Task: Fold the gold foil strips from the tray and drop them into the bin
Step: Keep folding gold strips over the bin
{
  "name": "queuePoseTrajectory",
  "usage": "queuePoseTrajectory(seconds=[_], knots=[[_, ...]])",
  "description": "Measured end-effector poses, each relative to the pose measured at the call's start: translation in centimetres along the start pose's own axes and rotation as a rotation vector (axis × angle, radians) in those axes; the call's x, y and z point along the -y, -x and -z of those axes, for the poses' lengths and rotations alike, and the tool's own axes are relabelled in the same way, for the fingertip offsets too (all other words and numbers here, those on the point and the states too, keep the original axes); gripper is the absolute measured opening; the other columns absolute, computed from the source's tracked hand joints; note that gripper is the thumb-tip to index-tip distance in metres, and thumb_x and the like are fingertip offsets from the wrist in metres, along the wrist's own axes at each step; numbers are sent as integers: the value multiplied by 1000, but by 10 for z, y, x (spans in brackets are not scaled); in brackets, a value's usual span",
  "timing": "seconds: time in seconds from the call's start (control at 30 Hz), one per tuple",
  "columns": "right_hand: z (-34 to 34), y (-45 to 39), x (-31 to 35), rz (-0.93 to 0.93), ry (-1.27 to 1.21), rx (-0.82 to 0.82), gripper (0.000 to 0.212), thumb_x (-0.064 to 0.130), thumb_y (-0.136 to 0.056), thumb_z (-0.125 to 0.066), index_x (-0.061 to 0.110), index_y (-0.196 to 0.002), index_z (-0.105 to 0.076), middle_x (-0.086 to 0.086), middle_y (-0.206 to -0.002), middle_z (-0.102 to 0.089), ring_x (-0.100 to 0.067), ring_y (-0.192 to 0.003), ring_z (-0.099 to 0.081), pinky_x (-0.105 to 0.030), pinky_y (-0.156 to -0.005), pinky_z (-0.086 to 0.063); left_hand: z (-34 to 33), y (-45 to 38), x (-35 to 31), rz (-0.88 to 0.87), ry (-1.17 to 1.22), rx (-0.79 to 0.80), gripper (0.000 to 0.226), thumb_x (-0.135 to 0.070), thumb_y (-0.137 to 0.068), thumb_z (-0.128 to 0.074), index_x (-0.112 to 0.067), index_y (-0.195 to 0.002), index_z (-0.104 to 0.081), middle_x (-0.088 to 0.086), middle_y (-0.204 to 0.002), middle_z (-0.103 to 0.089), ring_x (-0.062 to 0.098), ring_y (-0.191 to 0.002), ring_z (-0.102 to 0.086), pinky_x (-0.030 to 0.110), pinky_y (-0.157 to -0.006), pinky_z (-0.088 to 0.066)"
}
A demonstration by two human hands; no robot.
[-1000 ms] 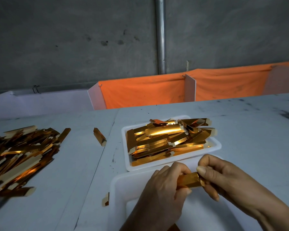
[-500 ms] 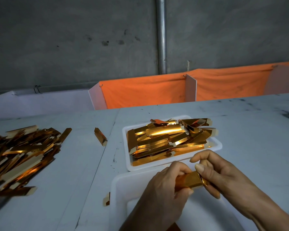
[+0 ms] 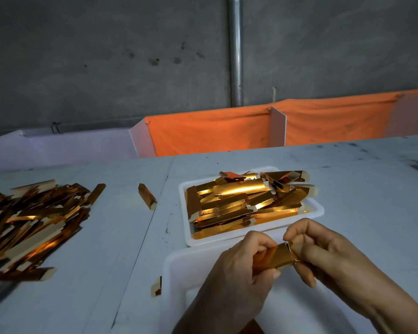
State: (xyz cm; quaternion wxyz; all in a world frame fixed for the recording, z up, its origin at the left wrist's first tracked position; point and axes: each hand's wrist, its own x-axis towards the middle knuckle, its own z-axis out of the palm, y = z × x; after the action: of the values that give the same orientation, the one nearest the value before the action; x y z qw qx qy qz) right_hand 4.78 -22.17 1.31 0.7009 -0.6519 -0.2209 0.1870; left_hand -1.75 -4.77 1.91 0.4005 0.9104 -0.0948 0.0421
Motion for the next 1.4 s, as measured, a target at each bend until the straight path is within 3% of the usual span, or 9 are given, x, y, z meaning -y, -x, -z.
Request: queuePoseTrajectory(seconds=[0.23, 0.4, 0.53, 0.67, 0.8, 0.93, 1.07, 1.2, 1.4], knots=[[-6, 1, -3, 45, 85, -62, 25, 1, -92, -52, 18, -79, -65, -11, -56, -50, -18, -46, -47, -21, -48, -42, -2, 1, 4, -37, -88, -47, 36, -39, -91, -57, -57, -103, -28, -44, -94, -32, -18, -89, -39, -9, -64, -30], [-7, 2, -3, 51, 165, -80, 26, 2, -91, -56, 23, -78, -63, -13, -60, -54, -20, -48, -49, -21, -52, -44, -7, 0, 7, -95, -169, -87, 33, -37, -94, -52, -40, -124, -40, -20, -118, -50, -14, -87, -38, -4, -71, -29], [-6, 3, 2, -8, 126, -10, 18, 2, -85, -63, 19, -80, -64, -9, -63, -52, -18, -45, -47, -21, -52, -44, -8, 0, 8, -108, -185, -92, 30, -36, -95, -51, -40, -124, -43, -19, -115, -52, -11, -90, -41, -5, -70, -29], [-5, 3, 2, -44, 230, -25, 33, -7, -86, -55, 25, -80, -63, -8, -65, -49, -16, -47, -45, -28, -63, -46, -9, -1, 8, -115, -184, -75, 32, -36, -94, -53, -41, -124, -43, -18, -114, -52, -11, -91, -41, -4, -72, -30], [-8, 5, 4, -47, 264, -16, 17, 12, -70, -56, 21, -83, -61, -1, -56, -49, -14, -48, -46, -21, -55, -46, -9, -1, 11, -138, -200, -81, 33, -35, -95, -52, -39, -127, -46, -15, -117, -53, -10, -90, -39, -2, -76, -30], [-6, 3, 6, -42, 273, 45, 9, 18, -74, -58, 25, -77, -61, -5, -54, -53, -16, -52, -50, -18, -62, -48, -8, -1, 12, -167, -203, -88, 37, -34, -96, -51, -39, -131, -47, -17, -122, -54, -16, -90, -36, -2, -78, -27], [1, 1, 2, -28, 183, 73, 20, 10, -95, -52, 21, -85, -65, -9, -54, -54, -16, -51, -49, -19, -55, -43, -7, -1, 11, -208, -203, -77, 43, -33, -96, -51, -36, -138, -44, -21, -132, -52, -27, -92, -29, -7, -80, -23], [4, 1, 4, -33, -80, 119, 11, 21, -86, -66, 11, -91, -67, -9, -56, -46, -13, -43, -39, -20, -50, -40, -2, 0, 10, -198, -60, -71, 48, -34, -95, -53, -36, -140, -39, -23, -131, -52, -20, -105, -39, -2, -86, -33], [7, 3, 3, -71, -254, 166, 42, 30, -65, -85, 4, -93, -68, -9, -58, -39, -10, -39, -34, -18, -41, -35, 2, 1, 4, -198, 95, 4, 49, -38, -88, -54, -34, -136, -47, -36, -114, -42, -13, -113, -37, 2, -85, -36]])
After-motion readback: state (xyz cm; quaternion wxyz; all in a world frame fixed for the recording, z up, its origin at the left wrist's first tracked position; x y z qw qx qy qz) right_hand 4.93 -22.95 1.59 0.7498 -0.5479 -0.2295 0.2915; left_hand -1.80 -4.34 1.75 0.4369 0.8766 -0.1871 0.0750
